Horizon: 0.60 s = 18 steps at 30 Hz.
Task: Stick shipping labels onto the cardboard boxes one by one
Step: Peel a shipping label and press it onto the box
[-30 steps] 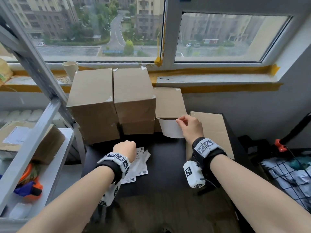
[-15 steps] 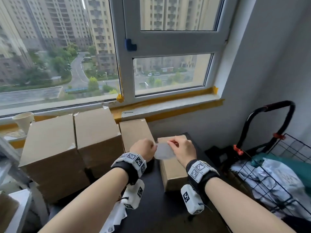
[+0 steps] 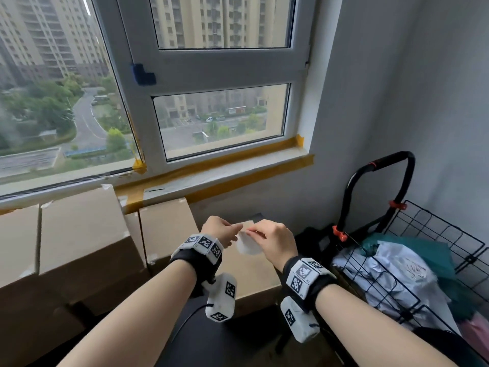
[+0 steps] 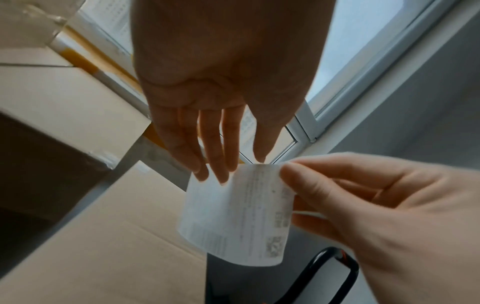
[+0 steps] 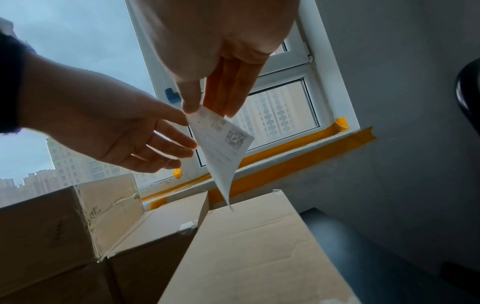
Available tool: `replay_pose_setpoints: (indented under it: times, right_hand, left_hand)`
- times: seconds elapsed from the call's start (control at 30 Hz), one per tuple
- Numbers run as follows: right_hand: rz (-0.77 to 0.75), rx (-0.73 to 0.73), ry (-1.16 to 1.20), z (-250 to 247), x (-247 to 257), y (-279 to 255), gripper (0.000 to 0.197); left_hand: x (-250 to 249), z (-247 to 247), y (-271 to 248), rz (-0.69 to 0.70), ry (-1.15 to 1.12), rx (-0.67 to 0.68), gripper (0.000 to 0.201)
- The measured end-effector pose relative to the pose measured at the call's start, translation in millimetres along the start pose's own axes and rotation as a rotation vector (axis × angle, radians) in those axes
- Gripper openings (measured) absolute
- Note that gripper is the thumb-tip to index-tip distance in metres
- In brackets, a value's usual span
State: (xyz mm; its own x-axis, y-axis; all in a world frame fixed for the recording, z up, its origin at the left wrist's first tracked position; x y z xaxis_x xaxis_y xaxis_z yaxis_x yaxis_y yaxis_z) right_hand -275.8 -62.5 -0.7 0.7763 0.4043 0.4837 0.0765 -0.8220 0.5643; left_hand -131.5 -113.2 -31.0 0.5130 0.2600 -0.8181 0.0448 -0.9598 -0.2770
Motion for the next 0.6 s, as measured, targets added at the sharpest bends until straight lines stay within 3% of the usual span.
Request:
replay_pose_setpoints:
  times: [0.13, 0.27, 0.43, 0.6]
  right_hand:
    - [-0.062, 0.000, 0.004, 4, -12, 3, 0.007]
    - [-0.040, 0.128, 0.040, 20, -28, 1, 0.017]
    - [0.135, 0.322, 0.085, 36, -50, -2, 0.035]
    - [0.355, 0.349, 0.191, 48, -76, -4, 0.033]
  left_hand:
    - [0, 12, 9, -0.111, -0.122, 0.034, 0.024]
    - [5, 20, 15, -0.168, -0.113, 0.056, 0.010]
    - [17, 19, 23, -0.153, -0.135, -0.033, 0.017]
    - [38, 16, 24, -0.216, -0.254, -0.066, 0.018]
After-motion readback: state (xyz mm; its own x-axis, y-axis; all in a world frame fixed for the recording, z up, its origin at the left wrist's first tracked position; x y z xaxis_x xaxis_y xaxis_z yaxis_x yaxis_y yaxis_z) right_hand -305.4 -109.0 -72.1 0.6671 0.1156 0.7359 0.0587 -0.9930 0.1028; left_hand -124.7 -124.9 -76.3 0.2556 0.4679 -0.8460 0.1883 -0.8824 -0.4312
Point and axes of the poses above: each hand's wrist, its own y-axis towards the middle knuckle, its own z-axis out of the palm, x = y × z, the point moved 6 cm from there along y, towards the middle knuckle, and after that the axes turned 2 degrees about -y, right-handed, at the moved point
